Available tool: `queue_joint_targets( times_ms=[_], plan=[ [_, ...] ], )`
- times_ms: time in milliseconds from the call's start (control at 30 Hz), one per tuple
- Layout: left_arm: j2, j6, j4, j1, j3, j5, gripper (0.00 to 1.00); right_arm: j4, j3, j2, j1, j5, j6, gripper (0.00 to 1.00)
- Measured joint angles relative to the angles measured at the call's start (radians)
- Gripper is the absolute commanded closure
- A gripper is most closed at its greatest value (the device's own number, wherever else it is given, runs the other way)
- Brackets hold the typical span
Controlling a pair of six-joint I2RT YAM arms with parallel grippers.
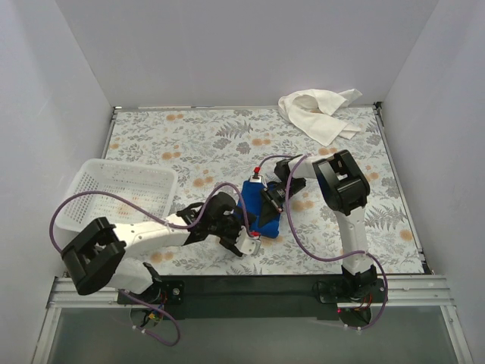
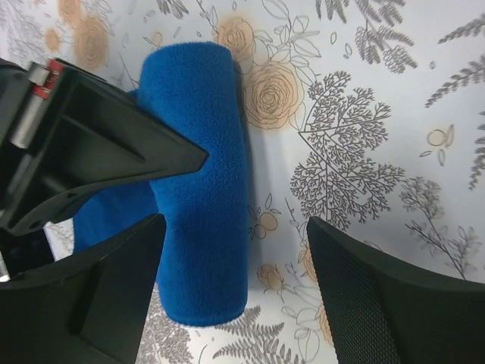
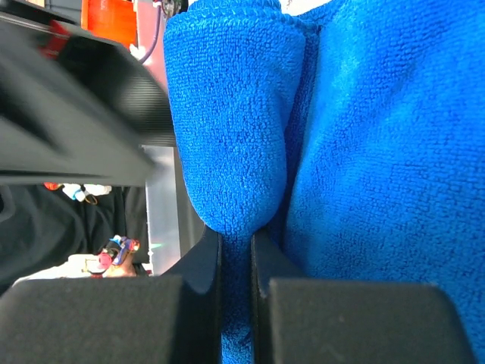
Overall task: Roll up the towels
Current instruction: Roll the towel
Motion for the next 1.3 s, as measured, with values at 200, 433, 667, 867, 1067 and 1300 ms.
queue_joint_targets(
  times_ms=[200,433,667,867,1067,1300],
  plan=[
    [0.131,0.005,0.114,-0.010,0.001,-0.056,0.47,-0.014,0.006,0.010,-0.003,0.001,-0.003,0.99],
    [0.208,0.035,0.072,-0.011,0.095,-0.073,0.85,-0.032,0.024,0.011,-0.012,0.032,0.019,0.69],
    [0.288,-0.032,-0.112,-0.005,0.254,-0.042,0.93,-0.090,0.101,-0.032,-0.070,0.156,0.095,0.27],
    [0.377,-0.124,-0.290,0.007,0.405,0.056,0.95,-0.020,0.200,-0.232,-0.252,0.335,0.093,0.13],
    [0.537,-0.221,-0.494,0.079,0.611,0.232,0.94,0.015,0.114,-0.587,-0.385,0.424,0.040,0.01],
    [0.735,-0.291,-0.679,0.200,0.806,0.470,0.91,0.035,-0.153,-0.960,-0.268,0.515,-0.071,0.01]
  ],
)
